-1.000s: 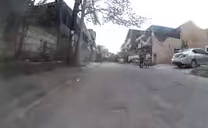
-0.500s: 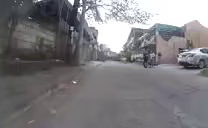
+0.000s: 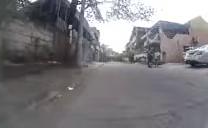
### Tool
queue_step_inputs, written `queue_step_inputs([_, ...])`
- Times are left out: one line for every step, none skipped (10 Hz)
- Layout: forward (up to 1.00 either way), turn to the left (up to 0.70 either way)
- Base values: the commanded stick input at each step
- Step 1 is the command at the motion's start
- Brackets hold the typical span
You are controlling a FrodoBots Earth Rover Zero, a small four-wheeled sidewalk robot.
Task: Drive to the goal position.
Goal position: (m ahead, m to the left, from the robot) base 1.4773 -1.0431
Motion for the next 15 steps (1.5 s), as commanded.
queue_step_inputs([1.00,-0.21])
queue_step_inputs([1.00,-0.24])
queue_step_inputs([1.00,-0.26])
queue_step_inputs([1.00,-0.29])
queue_step_inputs([1.00,-0.32])
queue_step_inputs([1.00,-0.34])
queue_step_inputs([1.00,-0.37])
queue_step_inputs([1.00,-0.40])
queue_step_inputs([1.00,-0.34])
queue_step_inputs([1.00,-0.26])
queue_step_inputs([1.00,-0.19])
queue_step_inputs([1.00,-0.11])
queue_step_inputs([1.00,-0.04])
queue_step_inputs([1.00,0.00])
queue_step_inputs([1.00,0.00])
